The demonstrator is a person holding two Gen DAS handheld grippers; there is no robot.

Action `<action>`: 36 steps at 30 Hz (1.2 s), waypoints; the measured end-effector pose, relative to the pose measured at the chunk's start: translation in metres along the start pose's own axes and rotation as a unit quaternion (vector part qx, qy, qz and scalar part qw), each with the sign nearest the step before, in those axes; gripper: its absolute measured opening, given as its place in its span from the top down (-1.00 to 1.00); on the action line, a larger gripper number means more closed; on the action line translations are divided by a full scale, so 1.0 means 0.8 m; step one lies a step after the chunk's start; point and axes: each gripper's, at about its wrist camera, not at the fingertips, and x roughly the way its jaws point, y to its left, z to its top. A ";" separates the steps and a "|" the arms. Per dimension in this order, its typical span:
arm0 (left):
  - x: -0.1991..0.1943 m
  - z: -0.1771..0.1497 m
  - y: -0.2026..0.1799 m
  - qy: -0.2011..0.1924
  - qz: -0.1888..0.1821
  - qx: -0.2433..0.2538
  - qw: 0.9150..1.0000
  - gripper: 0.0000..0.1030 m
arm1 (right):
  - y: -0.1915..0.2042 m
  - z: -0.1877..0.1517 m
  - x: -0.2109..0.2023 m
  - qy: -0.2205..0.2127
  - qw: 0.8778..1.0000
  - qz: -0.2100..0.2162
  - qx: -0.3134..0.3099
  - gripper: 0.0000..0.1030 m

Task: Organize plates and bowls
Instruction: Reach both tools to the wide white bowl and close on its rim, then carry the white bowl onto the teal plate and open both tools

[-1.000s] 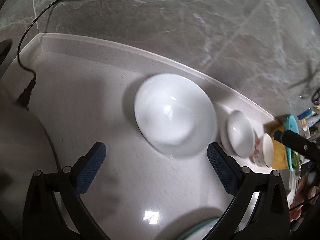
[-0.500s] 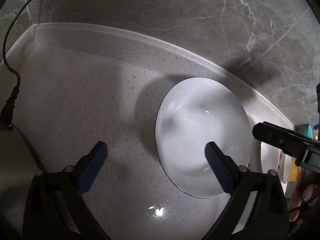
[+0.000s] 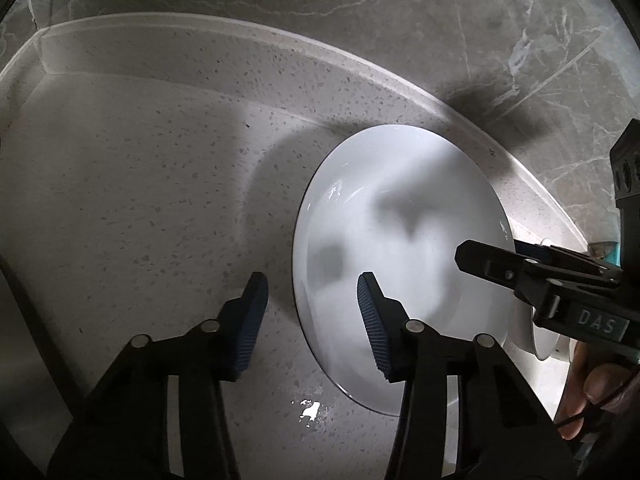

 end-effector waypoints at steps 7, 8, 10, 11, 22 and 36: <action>0.018 0.000 0.001 0.006 -0.005 0.005 1.000 0.75 | -0.009 -0.001 0.007 0.006 1.000 -0.006 0.010 0.41; 0.018 0.001 0.002 0.005 -0.004 0.006 1.000 0.78 | -0.008 -0.001 0.008 0.005 1.000 -0.007 0.011 0.46; 0.019 0.001 0.005 0.005 -0.003 0.005 1.000 0.81 | -0.014 -0.003 0.006 0.007 1.000 -0.010 0.015 0.68; 0.017 0.001 0.005 0.006 -0.004 0.004 1.000 0.82 | -0.016 -0.003 0.006 0.007 1.000 -0.012 0.016 0.72; -0.006 -0.013 0.001 0.004 -0.001 0.013 1.000 0.82 | -0.009 -0.038 -0.005 0.003 1.000 -0.015 0.018 0.79; -0.007 -0.085 -0.027 0.046 -0.024 0.045 0.998 0.82 | -0.018 -0.145 -0.048 0.000 0.999 -0.008 0.042 0.78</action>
